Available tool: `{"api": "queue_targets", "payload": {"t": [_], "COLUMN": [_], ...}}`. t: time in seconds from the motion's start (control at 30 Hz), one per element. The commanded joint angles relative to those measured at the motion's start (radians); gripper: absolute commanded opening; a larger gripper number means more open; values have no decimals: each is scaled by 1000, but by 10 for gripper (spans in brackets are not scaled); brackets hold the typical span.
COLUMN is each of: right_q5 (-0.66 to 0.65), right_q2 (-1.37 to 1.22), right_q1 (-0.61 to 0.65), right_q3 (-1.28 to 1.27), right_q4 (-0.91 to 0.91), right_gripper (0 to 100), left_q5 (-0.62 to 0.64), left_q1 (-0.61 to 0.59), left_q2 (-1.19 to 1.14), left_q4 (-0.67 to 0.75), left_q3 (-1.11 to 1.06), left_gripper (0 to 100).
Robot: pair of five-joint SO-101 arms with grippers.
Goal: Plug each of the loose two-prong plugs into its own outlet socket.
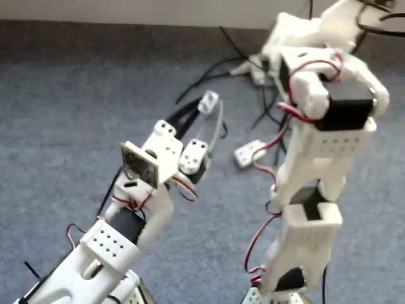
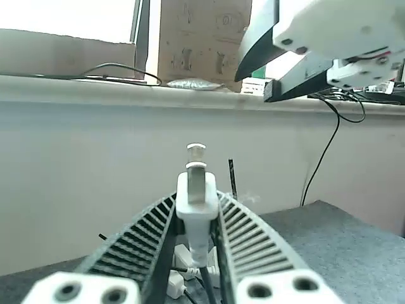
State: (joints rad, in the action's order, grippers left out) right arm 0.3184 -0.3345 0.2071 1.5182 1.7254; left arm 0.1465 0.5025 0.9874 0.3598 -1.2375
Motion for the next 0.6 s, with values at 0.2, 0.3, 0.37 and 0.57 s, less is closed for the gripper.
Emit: {"api": "queue_targets", "payload": {"t": [0.2,0.3,0.37,0.57], "right_q5": [-92,-219,-262,-342], "right_q2": [406,526,598,708], "right_q1": [217,331,427,584], "right_q3": [-367,-515,-610,-684], "right_q4": [38,38,36,33], "right_gripper": [173,170,133,77], "left_q5": [9,6,5,3], "left_q1": [4,35,53,44], "left_q2": [5,5,5,5], "left_q4": [25,23,28,28], "left_q3": [5,-2,-13,-8], "left_gripper": [6,6,6,6]}}
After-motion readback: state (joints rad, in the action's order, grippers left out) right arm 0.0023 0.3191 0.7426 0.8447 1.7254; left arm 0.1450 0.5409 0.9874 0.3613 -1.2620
